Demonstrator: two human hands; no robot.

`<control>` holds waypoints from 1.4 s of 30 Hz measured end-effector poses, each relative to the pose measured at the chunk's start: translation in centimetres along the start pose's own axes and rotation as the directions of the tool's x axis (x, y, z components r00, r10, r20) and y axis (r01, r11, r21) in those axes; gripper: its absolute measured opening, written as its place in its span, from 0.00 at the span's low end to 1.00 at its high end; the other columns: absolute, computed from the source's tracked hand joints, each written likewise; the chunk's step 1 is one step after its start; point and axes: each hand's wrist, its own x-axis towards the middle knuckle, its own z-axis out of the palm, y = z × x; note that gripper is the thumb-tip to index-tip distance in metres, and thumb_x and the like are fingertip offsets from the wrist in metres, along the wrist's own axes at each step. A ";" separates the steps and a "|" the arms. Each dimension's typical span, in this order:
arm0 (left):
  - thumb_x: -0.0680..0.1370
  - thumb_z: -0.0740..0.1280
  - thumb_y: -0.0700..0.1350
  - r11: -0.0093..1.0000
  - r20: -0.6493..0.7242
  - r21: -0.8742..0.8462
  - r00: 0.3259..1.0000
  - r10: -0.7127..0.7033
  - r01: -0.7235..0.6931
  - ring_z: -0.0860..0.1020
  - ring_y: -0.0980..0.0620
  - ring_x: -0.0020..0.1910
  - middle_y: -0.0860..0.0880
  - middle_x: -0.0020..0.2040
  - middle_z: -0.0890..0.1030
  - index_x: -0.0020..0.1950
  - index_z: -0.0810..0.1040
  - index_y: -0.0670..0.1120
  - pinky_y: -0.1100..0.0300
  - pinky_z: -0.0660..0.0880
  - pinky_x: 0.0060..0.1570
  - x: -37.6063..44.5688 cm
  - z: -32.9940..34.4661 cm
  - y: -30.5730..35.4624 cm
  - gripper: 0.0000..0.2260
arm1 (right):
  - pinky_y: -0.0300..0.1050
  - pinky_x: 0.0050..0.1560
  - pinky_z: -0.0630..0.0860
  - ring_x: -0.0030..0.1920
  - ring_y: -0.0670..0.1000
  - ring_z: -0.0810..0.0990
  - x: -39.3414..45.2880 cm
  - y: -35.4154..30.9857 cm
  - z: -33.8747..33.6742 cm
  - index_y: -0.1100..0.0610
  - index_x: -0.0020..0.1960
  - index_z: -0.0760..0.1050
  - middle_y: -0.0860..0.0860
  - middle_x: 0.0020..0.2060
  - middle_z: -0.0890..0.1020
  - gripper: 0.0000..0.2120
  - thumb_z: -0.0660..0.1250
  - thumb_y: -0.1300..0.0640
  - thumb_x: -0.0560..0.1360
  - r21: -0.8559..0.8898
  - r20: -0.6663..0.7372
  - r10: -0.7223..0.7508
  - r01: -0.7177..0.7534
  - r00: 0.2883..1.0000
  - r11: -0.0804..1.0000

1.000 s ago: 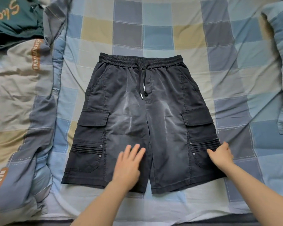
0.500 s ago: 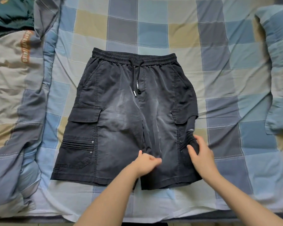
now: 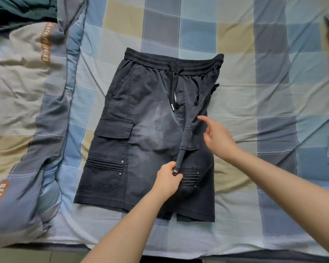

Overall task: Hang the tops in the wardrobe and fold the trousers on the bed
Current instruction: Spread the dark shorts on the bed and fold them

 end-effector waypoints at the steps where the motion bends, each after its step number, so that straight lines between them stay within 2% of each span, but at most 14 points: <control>1: 0.76 0.66 0.38 1.000 0.024 0.014 1.000 0.016 -0.017 0.78 0.44 0.48 0.44 0.46 0.82 0.51 0.78 0.42 0.53 0.75 0.51 -0.1 -0.1 0.1 0.05 | 0.52 0.52 0.73 0.50 0.61 0.75 1.7 -0.2 -0.6 0.45 0.73 0.61 0.57 0.51 0.75 0.30 0.57 0.65 0.75 -0.054 0.022 0.005 -0.004 1.000 0.999; 4: 0.77 0.66 0.40 0.996 0.074 0.052 0.995 0.062 -0.066 0.79 0.47 0.50 0.47 0.48 0.82 0.53 0.78 0.45 0.51 0.76 0.55 -0.4 -0.9 0.0 0.06 | 0.53 0.47 0.73 0.52 0.65 0.75 6.4 -0.9 -1.6 0.38 0.75 0.53 0.60 0.61 0.68 0.37 0.58 0.66 0.73 -0.263 0.080 0.068 -0.045 0.994 0.964; 8: 0.77 0.68 0.39 0.994 0.188 -0.091 0.979 0.082 -0.065 0.81 0.46 0.54 0.45 0.51 0.84 0.55 0.79 0.44 0.49 0.76 0.59 -0.4 -3.6 -0.9 0.08 | 0.52 0.63 0.70 0.65 0.65 0.69 11.4 -2.4 -1.9 0.54 0.74 0.61 0.64 0.68 0.64 0.28 0.58 0.65 0.75 -0.292 0.163 0.241 -0.186 0.957 0.938; 11: 0.77 0.68 0.37 0.964 0.294 -0.264 0.954 0.060 0.021 0.82 0.46 0.55 0.44 0.53 0.84 0.59 0.79 0.42 0.49 0.78 0.58 -0.5 -6.7 -1.5 0.11 | 0.52 0.64 0.67 0.68 0.64 0.64 12.7 -4.7 -1.8 0.62 0.71 0.61 0.62 0.73 0.57 0.23 0.60 0.66 0.76 -0.223 0.048 0.343 -0.325 0.938 0.919; 14: 0.78 0.68 0.40 0.969 0.310 -0.245 0.949 0.058 0.020 0.83 0.49 0.50 0.44 0.52 0.85 0.58 0.78 0.41 0.51 0.80 0.55 -0.7 -10.3 -3.1 0.10 | 0.57 0.53 0.69 0.60 0.66 0.68 13.0 -8.2 -1.7 0.63 0.61 0.64 0.62 0.65 0.63 0.16 0.61 0.67 0.75 -0.430 -0.134 0.170 -0.212 0.976 0.877; 16: 0.79 0.66 0.44 0.977 0.239 -0.207 0.971 0.011 0.040 0.80 0.53 0.45 0.45 0.48 0.83 0.56 0.76 0.42 0.52 0.78 0.54 -1.3 -12.3 -4.7 0.08 | 0.56 0.46 0.69 0.56 0.65 0.70 13.7 -10.5 -1.6 0.64 0.59 0.66 0.63 0.59 0.67 0.14 0.61 0.68 0.74 -0.558 -0.112 -0.026 -0.041 0.993 0.829; 20: 0.81 0.64 0.44 0.942 0.107 -0.328 0.994 -0.031 0.064 0.83 0.46 0.50 0.41 0.50 0.85 0.56 0.79 0.41 0.47 0.78 0.56 -2.7 -16.4 -8.6 0.08 | 0.59 0.48 0.72 0.56 0.64 0.70 15.6 -16.2 0.8 0.63 0.60 0.68 0.63 0.57 0.70 0.13 0.58 0.66 0.76 -0.636 -0.017 -0.334 0.247 0.943 0.731; 24: 0.78 0.69 0.40 0.938 0.002 -0.339 0.997 -0.074 0.071 0.84 0.47 0.47 0.46 0.47 0.86 0.53 0.80 0.42 0.57 0.80 0.46 -3.9 -20.0 -13.1 0.05 | 0.60 0.56 0.72 0.64 0.63 0.67 16.7 -20.9 6.1 0.61 0.74 0.58 0.59 0.66 0.66 0.27 0.60 0.62 0.76 -0.579 0.110 -0.322 0.324 0.940 0.748; 27: 0.76 0.71 0.38 0.977 0.090 -0.177 0.991 -0.101 0.116 0.78 0.59 0.36 0.56 0.34 0.81 0.42 0.75 0.41 0.68 0.73 0.40 -4.6 -21.0 -16.1 0.06 | 0.58 0.62 0.68 0.69 0.61 0.62 17.5 -22.7 9.2 0.61 0.77 0.50 0.58 0.71 0.61 0.33 0.62 0.59 0.77 -0.506 0.136 -0.177 0.222 0.975 0.833; 29: 0.77 0.69 0.39 0.991 0.043 -0.092 0.995 -0.094 0.098 0.72 0.63 0.30 0.58 0.28 0.77 0.37 0.70 0.46 0.71 0.67 0.33 -4.8 -21.2 -17.2 0.12 | 0.57 0.64 0.67 0.69 0.62 0.61 18.0 -23.5 10.1 0.62 0.77 0.48 0.59 0.71 0.59 0.35 0.63 0.58 0.76 -0.481 0.106 -0.104 0.143 0.989 0.865; 32: 0.78 0.68 0.41 0.991 -0.085 -0.112 0.993 -0.082 0.072 0.79 0.59 0.39 0.53 0.39 0.82 0.43 0.75 0.43 0.68 0.73 0.40 -4.7 -21.6 -17.6 0.05 | 0.55 0.66 0.66 0.71 0.61 0.60 18.9 -24.7 10.2 0.65 0.77 0.46 0.61 0.71 0.60 0.39 0.65 0.57 0.74 -0.518 0.003 -0.092 0.080 0.996 0.851; 35: 0.77 0.70 0.43 0.996 -0.261 -0.049 0.962 -0.080 0.070 0.77 0.54 0.40 0.52 0.40 0.79 0.42 0.73 0.46 0.68 0.69 0.40 -4.4 -22.4 -17.7 0.07 | 0.53 0.72 0.60 0.75 0.61 0.55 20.0 -26.1 10.0 0.67 0.77 0.43 0.65 0.74 0.56 0.42 0.65 0.56 0.74 -0.574 -0.083 -0.130 0.059 0.988 0.817; 39: 0.78 0.68 0.45 0.964 -0.275 0.219 0.957 -0.091 0.154 0.73 0.48 0.39 0.50 0.36 0.75 0.46 0.70 0.46 0.57 0.66 0.37 -3.5 -23.2 -17.9 0.08 | 0.58 0.75 0.51 0.76 0.66 0.45 20.5 -26.6 10.6 0.57 0.77 0.34 0.66 0.76 0.48 0.43 0.61 0.59 0.75 -0.605 0.145 -0.139 0.199 0.980 0.771; 42: 0.78 0.67 0.44 0.916 -0.184 0.333 0.968 -0.168 0.222 0.76 0.45 0.48 0.47 0.46 0.80 0.56 0.71 0.45 0.56 0.69 0.43 -3.1 -23.2 -18.7 0.09 | 0.57 0.75 0.52 0.76 0.65 0.48 19.6 -26.4 10.7 0.55 0.78 0.39 0.62 0.76 0.53 0.41 0.59 0.65 0.73 -0.530 0.224 -0.259 0.340 0.940 0.777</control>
